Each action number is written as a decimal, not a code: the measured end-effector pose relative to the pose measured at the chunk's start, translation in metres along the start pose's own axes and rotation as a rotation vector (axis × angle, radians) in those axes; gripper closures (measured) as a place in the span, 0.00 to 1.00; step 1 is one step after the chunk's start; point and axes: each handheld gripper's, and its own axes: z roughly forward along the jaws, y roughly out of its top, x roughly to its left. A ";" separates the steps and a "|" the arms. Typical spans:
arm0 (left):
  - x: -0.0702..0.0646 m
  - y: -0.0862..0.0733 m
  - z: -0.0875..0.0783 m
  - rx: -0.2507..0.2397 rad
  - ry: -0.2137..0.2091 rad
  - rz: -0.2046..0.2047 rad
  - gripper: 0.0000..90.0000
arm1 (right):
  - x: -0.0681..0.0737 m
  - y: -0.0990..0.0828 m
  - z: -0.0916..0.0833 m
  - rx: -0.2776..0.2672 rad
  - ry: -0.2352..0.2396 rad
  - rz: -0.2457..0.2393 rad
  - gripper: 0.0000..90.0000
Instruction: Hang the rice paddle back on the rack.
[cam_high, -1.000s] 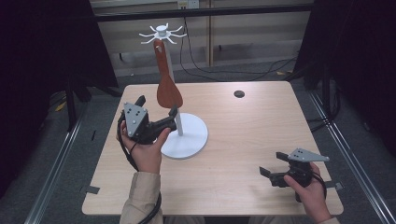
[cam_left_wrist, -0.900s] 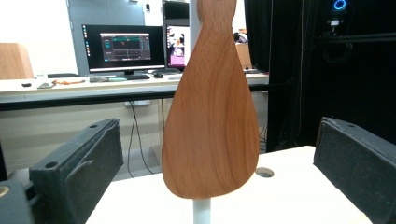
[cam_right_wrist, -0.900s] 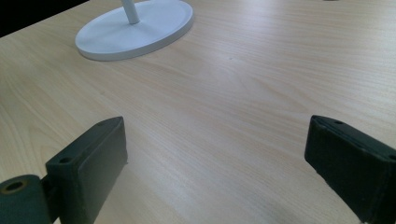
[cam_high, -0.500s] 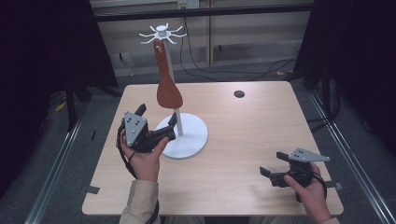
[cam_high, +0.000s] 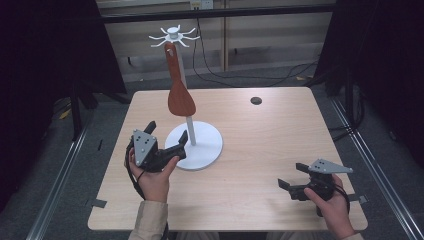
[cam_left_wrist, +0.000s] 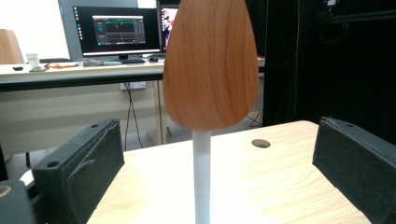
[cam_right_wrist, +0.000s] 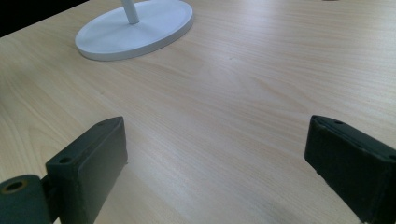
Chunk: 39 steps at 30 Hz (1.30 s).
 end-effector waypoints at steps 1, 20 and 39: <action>0.001 -0.002 -0.001 0.004 0.002 0.012 0.02 | 0.000 0.000 0.000 -0.001 0.002 -0.001 0.06; 0.008 -0.040 -0.006 0.088 0.009 0.002 0.03 | 0.001 -0.001 0.002 0.005 0.005 -0.002 0.06; 0.012 -0.068 -0.004 0.214 -0.047 -0.010 0.04 | 0.001 0.000 0.001 0.003 0.006 -0.009 0.06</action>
